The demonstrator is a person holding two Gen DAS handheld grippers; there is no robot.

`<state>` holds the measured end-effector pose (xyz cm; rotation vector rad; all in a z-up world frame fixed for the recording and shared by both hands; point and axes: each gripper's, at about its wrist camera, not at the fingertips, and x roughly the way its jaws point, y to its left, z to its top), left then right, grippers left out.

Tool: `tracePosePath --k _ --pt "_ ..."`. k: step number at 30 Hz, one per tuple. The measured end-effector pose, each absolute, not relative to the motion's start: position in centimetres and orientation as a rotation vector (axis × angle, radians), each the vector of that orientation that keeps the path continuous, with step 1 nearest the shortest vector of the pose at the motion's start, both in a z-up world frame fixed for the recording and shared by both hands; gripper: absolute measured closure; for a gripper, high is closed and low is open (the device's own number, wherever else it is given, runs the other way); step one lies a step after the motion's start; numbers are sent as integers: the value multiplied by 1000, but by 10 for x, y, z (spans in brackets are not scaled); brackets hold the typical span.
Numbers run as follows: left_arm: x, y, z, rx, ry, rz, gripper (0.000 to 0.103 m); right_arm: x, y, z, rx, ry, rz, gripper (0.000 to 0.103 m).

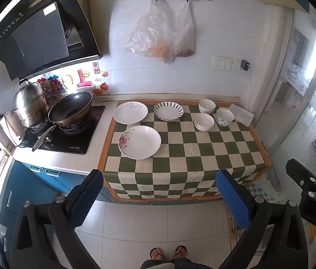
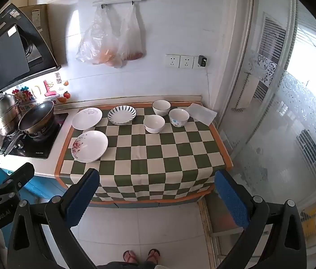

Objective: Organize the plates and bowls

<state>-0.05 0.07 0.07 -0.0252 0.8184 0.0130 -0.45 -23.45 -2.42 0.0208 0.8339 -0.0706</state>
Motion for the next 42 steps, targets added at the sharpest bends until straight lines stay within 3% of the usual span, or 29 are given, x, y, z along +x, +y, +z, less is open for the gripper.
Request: tracePosePath --k 42 --pt "-4 12 5 -51 812 30 0 -3 -236 -23 44 851 -56 0"
